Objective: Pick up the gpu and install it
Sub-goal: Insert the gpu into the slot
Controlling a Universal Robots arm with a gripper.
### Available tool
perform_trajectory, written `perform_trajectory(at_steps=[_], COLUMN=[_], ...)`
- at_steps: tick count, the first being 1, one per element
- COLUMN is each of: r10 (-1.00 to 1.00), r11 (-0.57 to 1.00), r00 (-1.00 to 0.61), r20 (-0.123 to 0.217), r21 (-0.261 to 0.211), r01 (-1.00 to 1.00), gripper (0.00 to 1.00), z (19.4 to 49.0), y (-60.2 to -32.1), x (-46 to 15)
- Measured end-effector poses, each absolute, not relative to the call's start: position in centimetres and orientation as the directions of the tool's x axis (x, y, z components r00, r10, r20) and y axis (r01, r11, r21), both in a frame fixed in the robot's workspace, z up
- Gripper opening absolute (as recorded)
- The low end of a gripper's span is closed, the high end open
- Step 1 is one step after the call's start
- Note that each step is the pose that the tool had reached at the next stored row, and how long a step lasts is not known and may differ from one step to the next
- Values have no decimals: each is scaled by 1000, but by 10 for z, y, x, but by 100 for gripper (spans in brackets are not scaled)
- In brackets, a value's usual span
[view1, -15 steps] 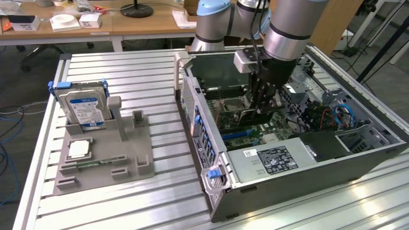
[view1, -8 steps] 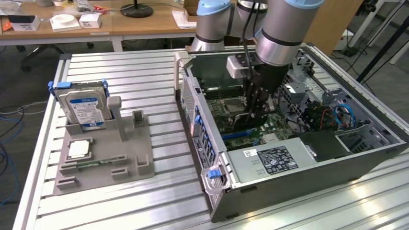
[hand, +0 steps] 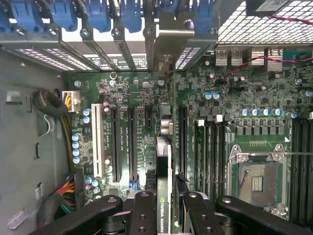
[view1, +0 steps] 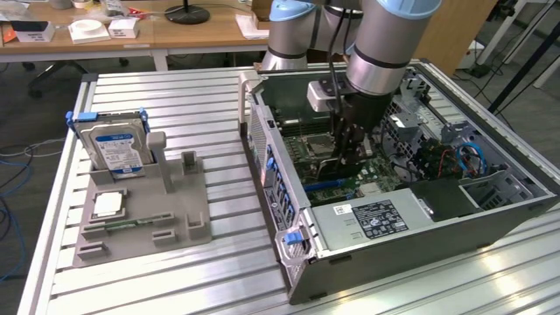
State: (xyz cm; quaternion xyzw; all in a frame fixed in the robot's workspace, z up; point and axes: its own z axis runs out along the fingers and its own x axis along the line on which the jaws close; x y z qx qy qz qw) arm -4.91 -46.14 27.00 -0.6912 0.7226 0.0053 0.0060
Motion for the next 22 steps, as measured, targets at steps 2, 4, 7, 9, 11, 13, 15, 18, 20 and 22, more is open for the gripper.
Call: perform_trajectory(at_steps=[2, 4, 7, 9, 11, 13, 15, 18, 20, 22], r10=[-999, -999, -999, -999, -999, -999, -999, -999, -999, -999], r11=[45, 44, 45, 45, 44, 44, 44, 44, 44, 44], r00=[-44, -44, -44, -44, -44, -44, -44, -44, -44, -44], r20=[-15, -15, -15, -15, -15, -15, -15, -15, -15, -14], r21=[-2, -2, -3, -6, -7, -8, -8, -8, -8, -8], r01=[-999, -999, -999, -999, -999, -999, -999, -999, -999, -999], gripper=[26, 26, 26, 26, 26, 26, 26, 26, 26, 26], z=[267, 265, 262, 260, 258, 256, 255, 253, 252, 250], y=[-461, -460, -459, -459, -459, -459, -459, -459, -459, -459], x=[-50, -50, -52, -53, -53, -54, -54, -55, -55, -55])
